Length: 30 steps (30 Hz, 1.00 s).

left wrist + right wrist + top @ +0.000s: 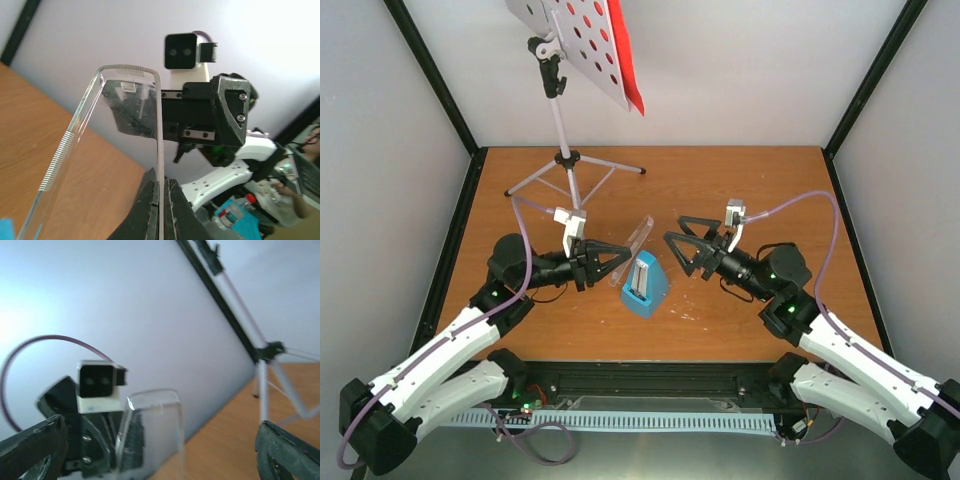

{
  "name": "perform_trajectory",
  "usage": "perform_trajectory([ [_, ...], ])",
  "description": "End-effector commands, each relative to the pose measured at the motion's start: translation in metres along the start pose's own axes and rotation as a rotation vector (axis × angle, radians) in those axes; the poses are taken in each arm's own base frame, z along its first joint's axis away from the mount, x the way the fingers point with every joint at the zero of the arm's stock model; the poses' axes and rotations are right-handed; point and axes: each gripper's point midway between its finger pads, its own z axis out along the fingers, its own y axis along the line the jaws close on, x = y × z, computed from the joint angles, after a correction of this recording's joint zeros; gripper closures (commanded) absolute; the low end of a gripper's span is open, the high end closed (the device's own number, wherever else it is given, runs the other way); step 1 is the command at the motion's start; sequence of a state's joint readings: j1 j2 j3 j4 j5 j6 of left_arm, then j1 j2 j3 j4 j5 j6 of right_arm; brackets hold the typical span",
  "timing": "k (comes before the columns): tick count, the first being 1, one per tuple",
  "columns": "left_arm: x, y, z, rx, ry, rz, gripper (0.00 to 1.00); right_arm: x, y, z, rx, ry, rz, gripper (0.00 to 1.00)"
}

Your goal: Pack up the instrument practice props

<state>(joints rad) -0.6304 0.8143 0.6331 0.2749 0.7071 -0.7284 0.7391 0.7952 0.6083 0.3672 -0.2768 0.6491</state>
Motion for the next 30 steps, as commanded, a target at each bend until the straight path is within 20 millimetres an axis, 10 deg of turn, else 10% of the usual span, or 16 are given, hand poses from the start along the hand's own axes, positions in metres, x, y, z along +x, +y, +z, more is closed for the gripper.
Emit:
perform_trajectory([
  [1,-0.019,-0.05,-0.001,0.226,-0.017,0.057,1.0,-0.027,0.048,0.009,-0.226,-0.028,0.079,0.0],
  [30,-0.021,-0.044,0.005,0.219,-0.024,0.039,1.0,0.021,0.06,0.041,-0.311,0.198,0.051,0.39],
])
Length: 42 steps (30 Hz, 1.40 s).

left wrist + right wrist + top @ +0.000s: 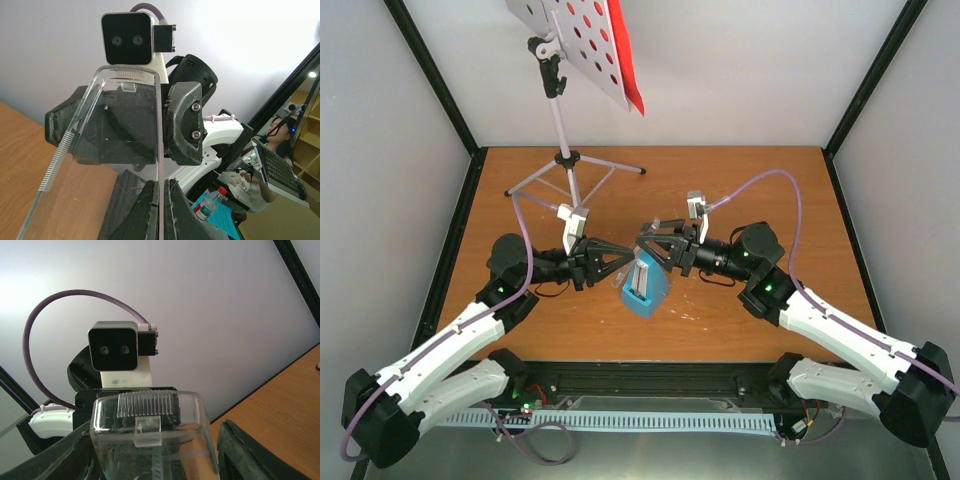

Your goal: Pack up the instrument practice props

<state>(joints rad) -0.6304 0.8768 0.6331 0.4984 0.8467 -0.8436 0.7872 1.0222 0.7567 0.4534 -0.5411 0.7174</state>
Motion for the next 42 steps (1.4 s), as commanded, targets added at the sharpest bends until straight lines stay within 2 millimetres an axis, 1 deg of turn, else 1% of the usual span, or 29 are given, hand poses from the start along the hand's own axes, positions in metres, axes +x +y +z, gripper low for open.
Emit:
perform_trajectory([
  [1,-0.014,-0.015,0.002,0.039,-0.032,0.043,1.0,0.001,0.015,0.002,-0.063,0.016,-0.026,0.39],
  [5,-0.013,-0.013,0.002,0.037,-0.03,0.038,1.0,0.002,0.017,0.003,-0.074,0.021,-0.032,0.4],
  [8,-0.01,-0.004,0.001,0.006,-0.041,0.021,1.0,0.003,0.018,0.003,-0.075,0.028,-0.042,0.5],
  [9,-0.009,0.0,0.0,-0.01,-0.048,0.011,0.97,0.002,0.016,0.002,-0.064,0.024,-0.048,0.52],
  [10,-0.007,0.005,-0.001,-0.029,-0.054,-0.001,0.91,0.002,0.015,0.001,-0.054,0.023,-0.056,0.52],
  [11,-0.005,0.01,-0.002,-0.049,-0.057,-0.012,0.79,0.002,0.014,-0.001,-0.038,0.021,-0.066,0.52],
  [12,-0.001,0.017,-0.003,-0.074,-0.058,-0.023,0.66,0.002,0.012,-0.003,-0.018,0.021,-0.077,0.52],
  [14,0.006,0.036,-0.008,-0.158,-0.073,-0.051,0.33,0.004,0.005,-0.007,0.039,0.029,-0.097,0.52],
  [15,0.012,0.044,-0.011,-0.193,-0.076,-0.064,0.2,0.006,-0.001,-0.01,0.076,0.041,-0.102,0.52],
  [16,0.018,0.051,-0.014,-0.219,-0.076,-0.073,0.11,0.007,-0.004,-0.015,0.115,0.053,-0.126,0.52],
  [17,0.025,0.058,-0.017,-0.242,-0.073,-0.082,0.05,0.013,-0.012,-0.018,0.161,0.079,-0.125,0.52],
  [18,0.032,0.066,-0.021,-0.268,-0.07,-0.093,0.01,0.019,-0.02,-0.023,0.205,0.102,-0.135,0.52],
  [19,0.044,0.078,-0.024,-0.307,-0.061,-0.113,0.01,0.024,-0.026,-0.03,0.249,0.125,-0.151,0.52],
  [20,0.051,0.088,-0.027,-0.339,-0.054,-0.125,0.0,0.031,-0.034,-0.036,0.294,0.152,-0.154,0.52],
  [22,0.074,0.117,-0.034,-0.445,-0.008,-0.182,0.0,0.048,-0.05,-0.05,0.38,0.206,-0.149,0.52],
  [24,0.095,0.141,-0.041,-0.538,0.037,-0.217,0.0,0.066,-0.068,-0.065,0.47,0.254,-0.124,0.52],
  [26,0.111,0.16,-0.049,-0.614,0.061,-0.25,0.01,0.084,-0.085,-0.078,0.555,0.305,-0.084,0.52],
  [27,0.117,0.165,-0.051,-0.627,0.067,-0.258,0.01,0.094,-0.093,-0.084,0.594,0.33,-0.06,0.52],
  [28,0.121,0.168,-0.052,-0.631,0.072,-0.264,0.01,0.101,-0.101,-0.089,0.63,0.347,-0.04,0.52],
  [31,0.127,0.17,-0.052,-0.619,0.078,-0.24,0.01,0.123,-0.125,-0.102,0.733,0.382,0.026,0.52],
  [34,0.134,0.18,-0.059,-0.659,0.1,-0.18,0.0,0.139,-0.141,-0.105,0.776,0.398,0.068,0.52],
  [37,0.149,0.186,-0.064,-0.669,0.142,-0.144,0.01,0.148,-0.149,-0.104,0.787,0.4,0.092,0.52],
  [42,0.161,0.182,-0.061,-0.589,0.181,-0.056,0.01,0.155,-0.163,-0.109,0.842,0.4,0.102,0.5],
])
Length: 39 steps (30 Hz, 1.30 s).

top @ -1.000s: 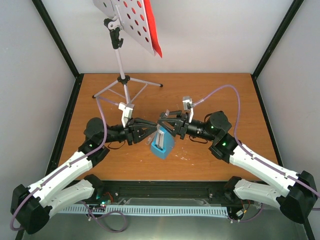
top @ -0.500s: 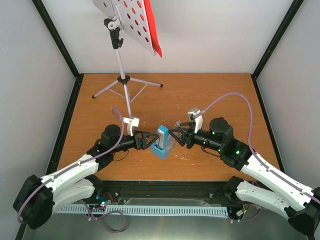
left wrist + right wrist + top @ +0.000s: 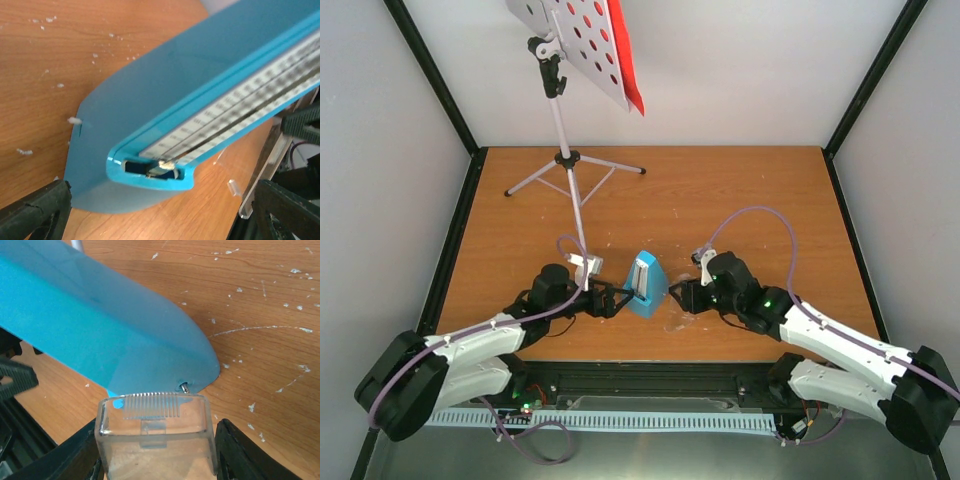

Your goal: Pack up the instrument practice props

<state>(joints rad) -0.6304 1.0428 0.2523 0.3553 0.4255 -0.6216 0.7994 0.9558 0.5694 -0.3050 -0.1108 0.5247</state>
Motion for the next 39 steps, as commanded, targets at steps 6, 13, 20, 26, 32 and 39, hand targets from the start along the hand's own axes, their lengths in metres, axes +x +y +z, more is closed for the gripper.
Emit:
perform_trajectory([
  [6,-0.003,-0.017,0.008,0.117,-0.029,0.234,0.03,-0.013,-0.004,0.008,0.047,-0.029,0.038,0.49],
  [13,-0.002,-0.01,0.027,0.113,0.023,0.3,0.08,-0.014,-0.003,0.014,0.05,-0.022,0.04,0.49],
  [20,0.006,-0.022,0.036,0.216,0.082,0.304,0.13,-0.017,-0.016,0.019,0.123,-0.036,0.041,0.5],
  [26,0.026,-0.038,0.041,0.304,0.157,0.25,0.14,-0.024,-0.039,0.0,0.266,-0.082,0.016,0.5],
  [32,0.042,-0.07,0.055,0.408,0.214,0.236,0.15,-0.02,-0.064,-0.031,0.399,-0.12,0.036,0.5],
  [39,0.032,-0.086,0.064,0.461,0.203,0.223,0.14,-0.023,-0.072,-0.058,0.447,-0.185,0.089,0.49],
])
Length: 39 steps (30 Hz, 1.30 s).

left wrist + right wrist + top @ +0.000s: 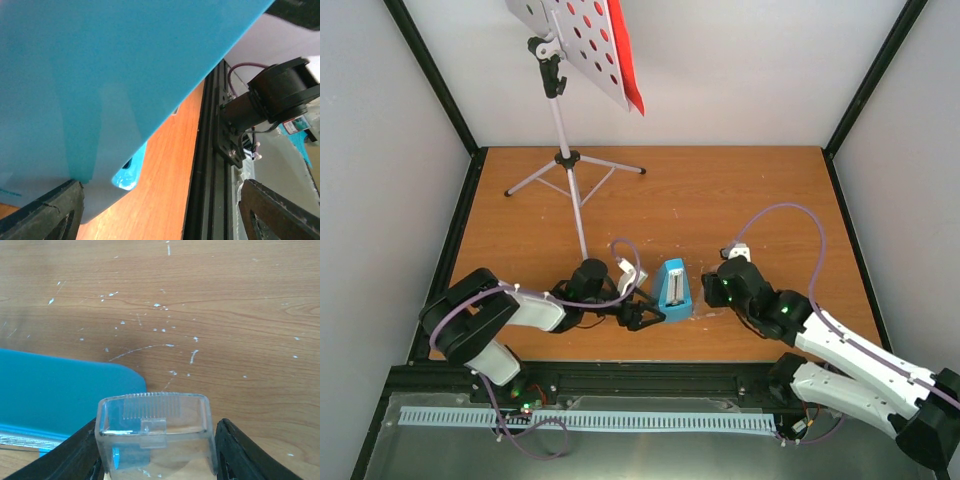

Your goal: Pack up the instrument practice props

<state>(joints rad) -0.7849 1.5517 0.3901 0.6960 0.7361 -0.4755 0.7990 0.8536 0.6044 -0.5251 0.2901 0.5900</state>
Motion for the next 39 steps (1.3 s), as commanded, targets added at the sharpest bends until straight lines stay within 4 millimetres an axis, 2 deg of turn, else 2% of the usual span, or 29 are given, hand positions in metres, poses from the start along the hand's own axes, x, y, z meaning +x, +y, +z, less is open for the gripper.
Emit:
perform_trajectory([
  [1,-0.036,-0.026,0.002,0.078,-0.085,0.065,0.13,-0.01,-0.012,-0.014,0.056,-0.039,0.038,0.49],
  [4,-0.049,-0.021,-0.011,0.008,-0.15,0.047,0.09,-0.016,0.005,-0.023,-0.031,-0.081,0.036,0.51],
  [7,-0.06,-0.001,-0.033,-0.116,-0.218,-0.01,0.07,-0.019,0.024,-0.035,-0.123,-0.152,0.014,0.52],
  [10,-0.071,0.015,-0.058,-0.22,-0.275,-0.065,0.06,-0.021,0.037,-0.049,-0.142,-0.238,-0.022,0.52],
  [13,-0.085,0.011,-0.074,-0.285,-0.316,-0.041,0.06,-0.022,0.053,-0.063,-0.171,-0.344,-0.069,0.52],
  [16,-0.096,0.01,-0.085,-0.34,-0.341,-0.034,0.05,-0.015,0.075,-0.075,-0.201,-0.446,-0.146,0.52],
  [24,-0.097,0.015,-0.089,-0.371,-0.362,-0.089,0.05,-0.015,0.083,-0.064,-0.152,-0.548,-0.142,0.52],
  [27,-0.098,0.014,-0.088,-0.363,-0.357,-0.09,0.05,-0.014,0.082,-0.058,-0.105,-0.549,-0.14,0.52],
  [39,-0.098,0.013,-0.086,-0.355,-0.348,-0.09,0.05,-0.003,0.093,-0.042,-0.118,-0.544,-0.131,0.52],
])
